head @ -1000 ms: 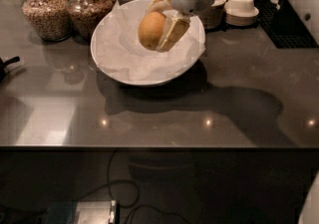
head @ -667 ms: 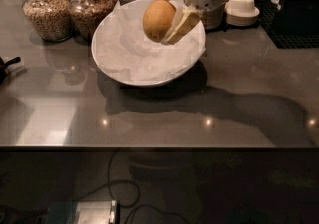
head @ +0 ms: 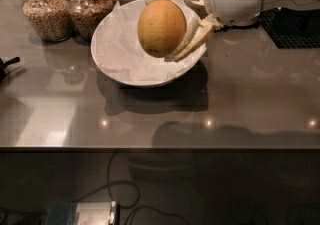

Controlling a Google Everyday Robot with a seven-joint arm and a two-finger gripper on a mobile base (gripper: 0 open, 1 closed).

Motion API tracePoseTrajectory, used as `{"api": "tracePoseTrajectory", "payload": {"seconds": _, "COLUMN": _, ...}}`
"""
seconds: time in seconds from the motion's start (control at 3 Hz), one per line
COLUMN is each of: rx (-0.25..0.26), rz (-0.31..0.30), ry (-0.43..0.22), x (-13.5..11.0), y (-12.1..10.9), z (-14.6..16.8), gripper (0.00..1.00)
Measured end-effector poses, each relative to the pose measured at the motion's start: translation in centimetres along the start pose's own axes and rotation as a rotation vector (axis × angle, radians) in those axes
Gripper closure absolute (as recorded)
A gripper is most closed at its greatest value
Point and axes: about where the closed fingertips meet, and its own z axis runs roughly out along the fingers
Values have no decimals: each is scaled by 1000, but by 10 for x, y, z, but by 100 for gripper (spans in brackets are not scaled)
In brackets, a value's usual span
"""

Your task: Pick orange from white bowl

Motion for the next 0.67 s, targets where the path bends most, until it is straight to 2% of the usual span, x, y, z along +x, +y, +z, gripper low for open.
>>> {"api": "tracePoseTrajectory", "payload": {"seconds": 0.33, "rx": 41, "rz": -30, "ry": 23, "x": -34, "y": 40, "z": -21, "gripper": 100}}
{"api": "tracePoseTrajectory", "payload": {"seconds": 0.67, "rx": 40, "rz": -30, "ry": 23, "x": -34, "y": 40, "z": -21, "gripper": 100}}
